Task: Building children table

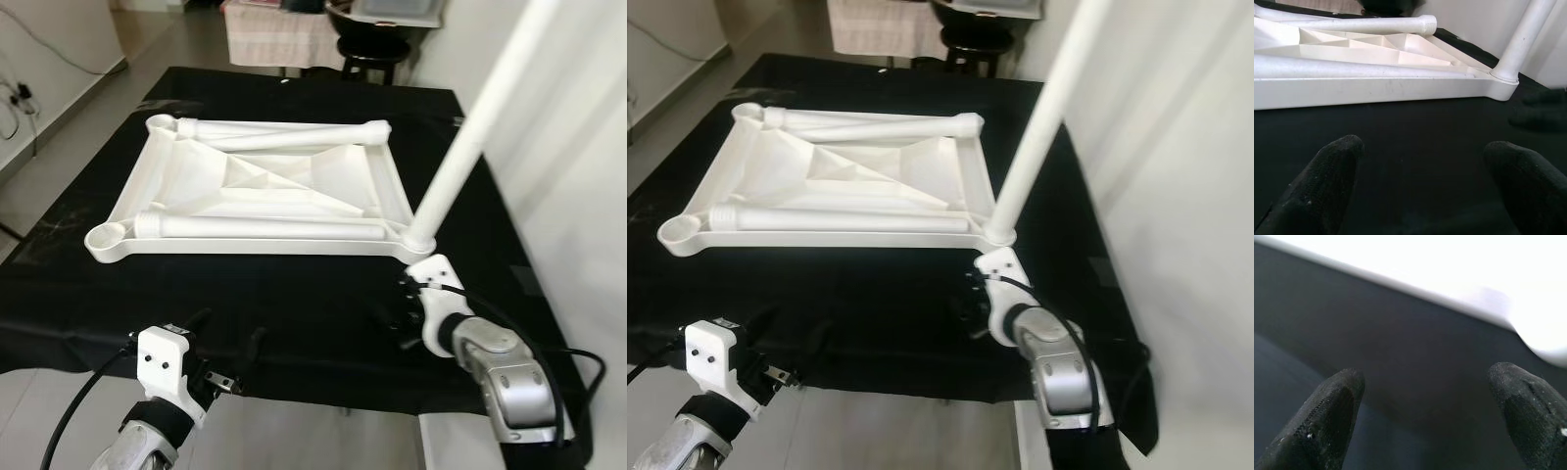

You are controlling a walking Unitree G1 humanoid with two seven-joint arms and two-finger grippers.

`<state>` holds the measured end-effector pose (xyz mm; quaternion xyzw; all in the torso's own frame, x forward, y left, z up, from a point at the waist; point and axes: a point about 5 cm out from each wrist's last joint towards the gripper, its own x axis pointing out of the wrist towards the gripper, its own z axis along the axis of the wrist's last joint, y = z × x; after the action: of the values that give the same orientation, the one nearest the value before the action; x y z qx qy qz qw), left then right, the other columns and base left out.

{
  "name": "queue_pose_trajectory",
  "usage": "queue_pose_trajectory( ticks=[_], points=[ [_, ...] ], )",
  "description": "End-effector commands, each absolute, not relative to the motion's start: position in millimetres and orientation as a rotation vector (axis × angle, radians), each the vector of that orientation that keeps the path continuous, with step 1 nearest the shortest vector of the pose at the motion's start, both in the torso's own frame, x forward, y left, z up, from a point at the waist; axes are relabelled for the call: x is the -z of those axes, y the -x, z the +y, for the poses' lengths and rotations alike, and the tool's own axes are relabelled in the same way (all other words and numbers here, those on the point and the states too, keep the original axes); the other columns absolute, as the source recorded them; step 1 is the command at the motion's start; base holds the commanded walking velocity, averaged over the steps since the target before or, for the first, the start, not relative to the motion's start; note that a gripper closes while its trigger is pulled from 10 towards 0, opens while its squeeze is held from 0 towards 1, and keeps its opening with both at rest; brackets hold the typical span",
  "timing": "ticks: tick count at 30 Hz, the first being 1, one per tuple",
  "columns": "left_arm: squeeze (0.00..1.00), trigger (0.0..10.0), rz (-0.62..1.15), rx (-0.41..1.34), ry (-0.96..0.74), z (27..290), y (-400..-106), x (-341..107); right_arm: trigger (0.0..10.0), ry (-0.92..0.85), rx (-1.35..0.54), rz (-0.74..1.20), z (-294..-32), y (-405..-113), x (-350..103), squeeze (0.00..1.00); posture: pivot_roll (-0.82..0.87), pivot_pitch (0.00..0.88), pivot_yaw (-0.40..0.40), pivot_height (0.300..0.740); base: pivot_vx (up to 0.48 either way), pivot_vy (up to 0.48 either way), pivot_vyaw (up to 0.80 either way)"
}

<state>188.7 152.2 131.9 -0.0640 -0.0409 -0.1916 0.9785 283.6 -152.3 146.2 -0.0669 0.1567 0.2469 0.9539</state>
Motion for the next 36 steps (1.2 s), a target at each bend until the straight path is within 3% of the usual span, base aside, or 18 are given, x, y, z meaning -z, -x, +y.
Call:
queue_pose_trajectory(
  ticks=[1, 4, 7, 8, 12, 14, 17, 36],
  points=[
    [0.0, 10.0, -0.039, 0.393, 0.126, 153.9, -187.5, -125.5, 10.0, 0.071, -0.649, 0.24, -132.5, -277.4, -153.6, 0.0, -0.09, 0.075, -0.07, 0.74, 0.0, 0.0, 0.0],
    [0.0, 10.0, -0.011, 0.398, 0.104, 154.0, -189.0, -124.7, 10.0, 0.009, -0.77, 0.164, -111.8, -269.7, -157.1, 0.0, -0.08, 0.071, -0.067, 0.74, 0.0, 0.0, 0.0],
    [0.0, 10.0, 0.004, 0.358, 0.014, 157.6, -192.5, -125.7, 10.0, -0.039, -0.751, 0.114, -100.4, -271.7, -156.1, 0.0, -0.08, 0.068, -0.068, 0.74, 0.0, 0.0, 0.0],
    [0.0, 10.0, -0.022, 0.237, -0.02, 167.0, -200.7, -131.0, 10.0, 0.0, -0.664, 0.078, -96.1, -281.0, -151.3, 0.0, -0.08, 0.059, -0.067, 0.74, 0.0, 0.0, 0.0],
    [0.0, 10.0, -0.062, 0.064, -0.039, 182.4, -211.9, -136.8, 10.0, 0.021, -0.616, 0.075, -92.8, -291.5, -146.0, 0.0, -0.08, 0.043, -0.075, 0.74, 0.0, 0.0, 0.0],
    [0.0, 10.0, -0.062, 0.064, -0.039, 182.4, -211.9, -136.8, 10.0, 0.021, -0.616, 0.075, -92.8, -291.5, -146.0, 0.0, -0.08, 0.043, -0.075, 0.74, 0.0, 0.0, 0.0],
    [0.0, 10.0, -0.055, -0.079, -0.077, 194.6, -219.0, -130.6, 10.0, 0.007, -0.48, 0.074, -102.8, -310.1, -145.3, 0.0, -0.08, 0.024, -0.073, 0.74, 0.0, 0.0, 0.0],
    [0.0, 10.0, -0.013, -0.096, -0.187, 195.2, -234.4, -122.7, 10.0, -0.003, -0.422, 0.037, -98.0, -329.6, -142.8, 0.0, -0.09, 0.0, -0.03, 0.74, 0.0, 0.429, 0.0]
  ],
)
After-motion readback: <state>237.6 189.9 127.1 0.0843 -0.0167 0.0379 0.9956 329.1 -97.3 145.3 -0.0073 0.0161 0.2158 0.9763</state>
